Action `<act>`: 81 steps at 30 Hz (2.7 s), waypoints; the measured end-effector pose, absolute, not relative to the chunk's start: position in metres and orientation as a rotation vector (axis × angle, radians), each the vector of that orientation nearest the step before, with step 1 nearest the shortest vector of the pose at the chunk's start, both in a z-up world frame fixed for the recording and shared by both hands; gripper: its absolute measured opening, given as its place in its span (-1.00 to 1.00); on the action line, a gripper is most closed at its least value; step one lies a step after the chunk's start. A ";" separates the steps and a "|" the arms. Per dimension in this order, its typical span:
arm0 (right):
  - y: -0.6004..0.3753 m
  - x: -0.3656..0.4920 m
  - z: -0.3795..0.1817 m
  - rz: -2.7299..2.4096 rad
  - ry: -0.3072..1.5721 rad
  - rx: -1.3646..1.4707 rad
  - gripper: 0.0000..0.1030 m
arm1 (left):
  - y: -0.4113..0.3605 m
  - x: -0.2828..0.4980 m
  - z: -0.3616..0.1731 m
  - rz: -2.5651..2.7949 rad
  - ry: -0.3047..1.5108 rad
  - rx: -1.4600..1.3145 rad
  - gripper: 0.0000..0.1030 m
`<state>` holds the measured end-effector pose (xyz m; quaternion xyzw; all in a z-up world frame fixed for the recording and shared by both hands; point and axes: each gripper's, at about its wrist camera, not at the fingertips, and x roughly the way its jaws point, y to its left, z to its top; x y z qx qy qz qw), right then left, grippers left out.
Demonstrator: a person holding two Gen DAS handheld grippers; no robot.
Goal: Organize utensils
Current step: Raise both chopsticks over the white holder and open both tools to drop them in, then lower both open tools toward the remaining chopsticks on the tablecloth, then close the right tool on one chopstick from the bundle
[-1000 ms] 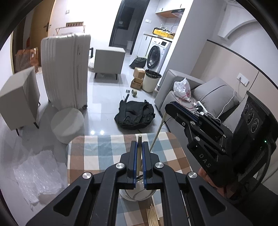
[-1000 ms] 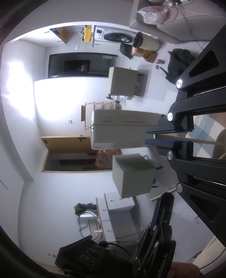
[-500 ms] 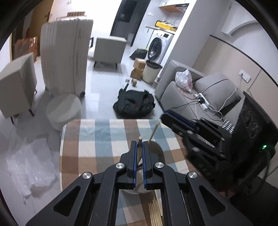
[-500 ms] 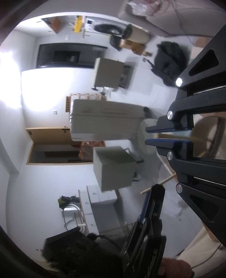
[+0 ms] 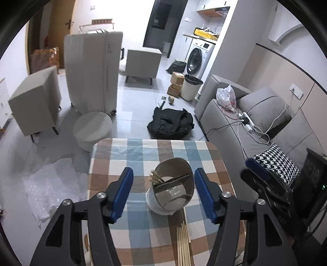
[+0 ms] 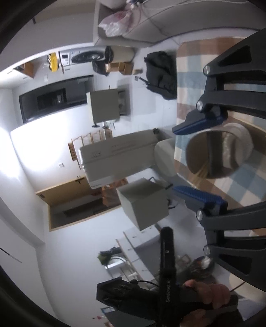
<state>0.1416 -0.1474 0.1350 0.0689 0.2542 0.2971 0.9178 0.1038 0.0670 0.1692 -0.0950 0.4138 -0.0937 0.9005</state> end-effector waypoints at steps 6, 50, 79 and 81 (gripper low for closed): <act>-0.161 0.080 0.155 0.575 0.497 0.162 0.54 | 0.052 0.057 0.181 -0.144 0.809 -0.156 0.20; -0.166 0.131 -0.069 0.335 1.202 0.081 0.08 | 0.056 0.059 0.001 -0.024 1.084 -0.235 0.70; -0.155 0.095 -0.104 0.279 1.318 -0.162 -0.92 | 0.079 0.066 -0.009 0.006 1.144 -0.380 0.70; -0.158 0.079 -0.102 0.295 1.346 -0.163 -0.86 | 0.074 0.066 -0.009 -0.008 1.149 -0.379 0.70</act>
